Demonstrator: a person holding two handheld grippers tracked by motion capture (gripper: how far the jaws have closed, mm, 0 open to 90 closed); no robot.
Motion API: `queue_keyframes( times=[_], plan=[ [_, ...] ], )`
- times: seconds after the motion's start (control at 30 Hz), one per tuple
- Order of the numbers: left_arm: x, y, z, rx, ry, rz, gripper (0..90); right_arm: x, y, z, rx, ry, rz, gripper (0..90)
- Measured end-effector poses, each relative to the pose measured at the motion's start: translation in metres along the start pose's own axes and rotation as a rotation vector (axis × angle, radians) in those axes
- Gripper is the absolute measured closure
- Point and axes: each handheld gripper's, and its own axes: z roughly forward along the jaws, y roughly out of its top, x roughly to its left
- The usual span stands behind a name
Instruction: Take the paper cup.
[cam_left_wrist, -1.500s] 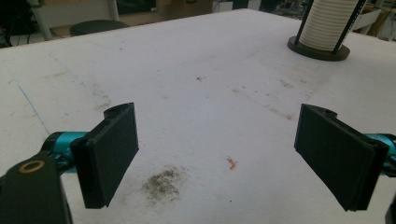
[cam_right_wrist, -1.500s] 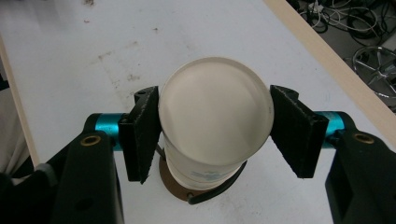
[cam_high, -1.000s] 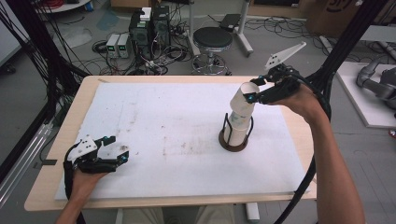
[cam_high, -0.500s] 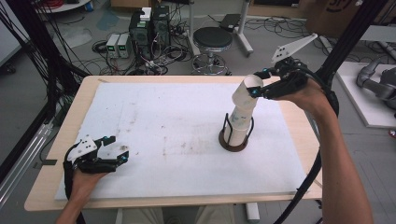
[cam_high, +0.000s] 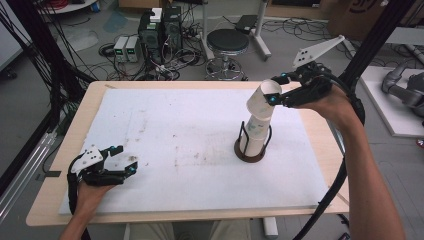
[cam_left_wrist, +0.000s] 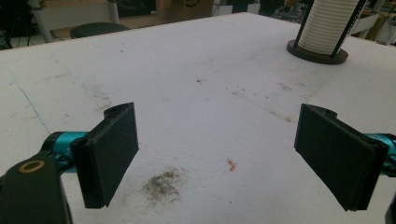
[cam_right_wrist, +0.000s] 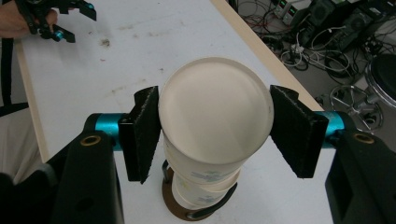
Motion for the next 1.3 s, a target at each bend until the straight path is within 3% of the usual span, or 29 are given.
queue_keyframes(
  times=[0.2,0.6,0.93,1.3],
  plan=[
    [0.000,0.000,-0.001,-0.004,-0.003,0.002,13.6,0.007,-0.006,-0.002,-0.055,0.022,-0.007,37.4],
    [0.001,0.000,0.000,0.000,-0.002,-0.001,13.6,0.025,-0.021,0.000,-0.100,0.048,-0.017,37.4],
    [0.001,0.000,0.000,0.001,-0.004,-0.006,13.6,0.051,-0.022,0.010,-0.164,0.070,-0.051,37.4],
    [0.001,0.000,0.000,0.004,-0.012,-0.004,13.6,0.065,-0.031,0.023,-0.218,0.092,-0.034,37.4]
  ],
)
